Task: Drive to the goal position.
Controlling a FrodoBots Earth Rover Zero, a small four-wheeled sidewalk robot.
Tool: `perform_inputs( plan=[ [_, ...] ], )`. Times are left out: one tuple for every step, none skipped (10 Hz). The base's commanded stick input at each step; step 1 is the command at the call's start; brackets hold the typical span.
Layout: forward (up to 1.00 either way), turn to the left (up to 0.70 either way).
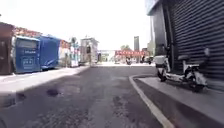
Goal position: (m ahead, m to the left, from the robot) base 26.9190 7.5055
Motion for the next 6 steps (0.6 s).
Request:
perform_inputs(
  plan=[
    [0.7, 0.0],
    [0.7, 0.0],
    [0.7, 0.0],
    [0.7, 0.0],
    [0.7, 0.0],
    [0.7, 0.0]
  ],
)
